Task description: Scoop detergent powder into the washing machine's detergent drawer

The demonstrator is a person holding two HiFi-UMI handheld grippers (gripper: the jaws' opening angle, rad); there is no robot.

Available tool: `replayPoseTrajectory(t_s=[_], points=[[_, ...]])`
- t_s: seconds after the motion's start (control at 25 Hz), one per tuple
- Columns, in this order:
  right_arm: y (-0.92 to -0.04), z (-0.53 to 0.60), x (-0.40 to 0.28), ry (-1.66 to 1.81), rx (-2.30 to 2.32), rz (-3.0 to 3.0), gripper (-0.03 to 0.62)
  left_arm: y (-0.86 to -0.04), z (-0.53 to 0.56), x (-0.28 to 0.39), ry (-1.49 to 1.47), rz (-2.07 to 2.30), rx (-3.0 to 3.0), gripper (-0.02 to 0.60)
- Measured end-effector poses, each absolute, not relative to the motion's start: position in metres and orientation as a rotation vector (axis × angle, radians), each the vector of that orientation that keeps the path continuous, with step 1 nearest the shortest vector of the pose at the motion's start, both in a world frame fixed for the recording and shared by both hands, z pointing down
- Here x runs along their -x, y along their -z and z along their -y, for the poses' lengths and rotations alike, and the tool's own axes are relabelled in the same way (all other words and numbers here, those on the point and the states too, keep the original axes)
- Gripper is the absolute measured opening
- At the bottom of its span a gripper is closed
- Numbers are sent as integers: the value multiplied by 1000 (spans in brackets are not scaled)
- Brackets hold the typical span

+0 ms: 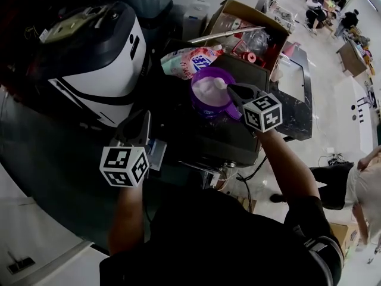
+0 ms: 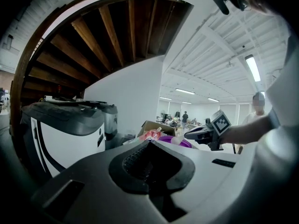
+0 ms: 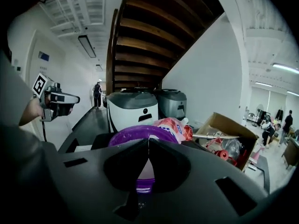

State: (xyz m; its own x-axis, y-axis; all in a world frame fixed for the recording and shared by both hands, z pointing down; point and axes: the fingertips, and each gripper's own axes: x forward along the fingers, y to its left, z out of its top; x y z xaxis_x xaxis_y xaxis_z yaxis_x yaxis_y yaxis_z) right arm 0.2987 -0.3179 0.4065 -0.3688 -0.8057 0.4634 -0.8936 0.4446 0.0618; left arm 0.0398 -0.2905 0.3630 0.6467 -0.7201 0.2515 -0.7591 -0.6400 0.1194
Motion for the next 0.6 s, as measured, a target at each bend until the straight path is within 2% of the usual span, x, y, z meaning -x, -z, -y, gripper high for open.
replayPoseTrajectory(t_s=[0.6], points=[[-431, 340, -295, -176, -1201, 2085, 19, -371, 290, -38, -273, 1206, -2627, 8]])
